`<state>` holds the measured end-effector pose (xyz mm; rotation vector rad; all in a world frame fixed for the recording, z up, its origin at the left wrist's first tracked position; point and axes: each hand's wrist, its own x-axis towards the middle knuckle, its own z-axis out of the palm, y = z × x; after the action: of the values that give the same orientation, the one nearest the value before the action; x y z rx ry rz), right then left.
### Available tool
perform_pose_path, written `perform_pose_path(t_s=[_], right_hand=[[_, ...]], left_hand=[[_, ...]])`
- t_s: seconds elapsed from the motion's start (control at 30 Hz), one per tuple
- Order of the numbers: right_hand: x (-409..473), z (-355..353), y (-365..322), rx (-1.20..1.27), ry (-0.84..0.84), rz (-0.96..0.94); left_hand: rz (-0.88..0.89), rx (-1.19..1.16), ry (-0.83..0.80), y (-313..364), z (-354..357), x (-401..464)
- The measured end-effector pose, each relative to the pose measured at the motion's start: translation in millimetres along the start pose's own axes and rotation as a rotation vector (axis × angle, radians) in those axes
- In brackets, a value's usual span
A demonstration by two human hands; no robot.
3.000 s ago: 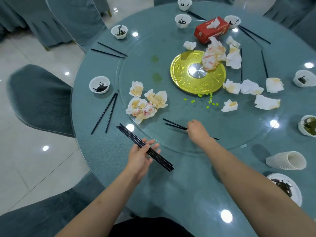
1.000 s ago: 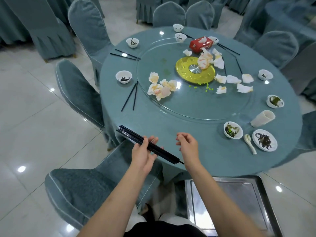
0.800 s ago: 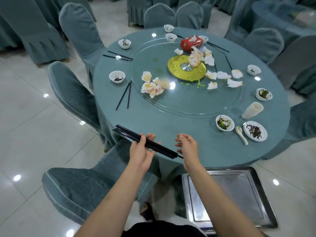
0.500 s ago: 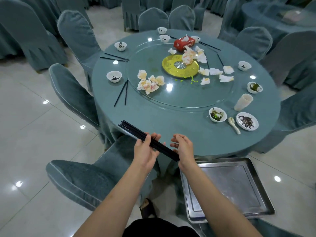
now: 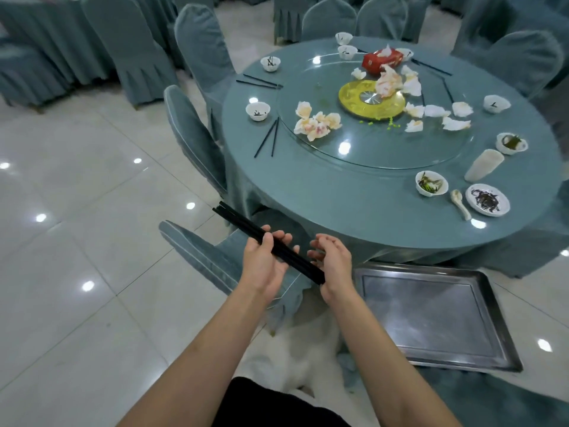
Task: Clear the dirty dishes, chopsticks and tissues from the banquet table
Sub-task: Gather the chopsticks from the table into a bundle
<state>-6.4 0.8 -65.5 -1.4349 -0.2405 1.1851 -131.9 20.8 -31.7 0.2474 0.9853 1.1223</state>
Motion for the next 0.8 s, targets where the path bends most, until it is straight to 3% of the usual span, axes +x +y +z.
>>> perform_pose_path(t_s=[0.27,0.8], right_hand=[[-28.7,55.4,22.3,-0.047,-0.006,-0.021],[-100.9,329.4,113.4,-0.053,-0.1,-0.043]], left_hand=[[0.012,-0.063,0.011,46.0,-51.2,-5.0],[0.15,-0.073,0.006,266.1,-240.2,31.7]])
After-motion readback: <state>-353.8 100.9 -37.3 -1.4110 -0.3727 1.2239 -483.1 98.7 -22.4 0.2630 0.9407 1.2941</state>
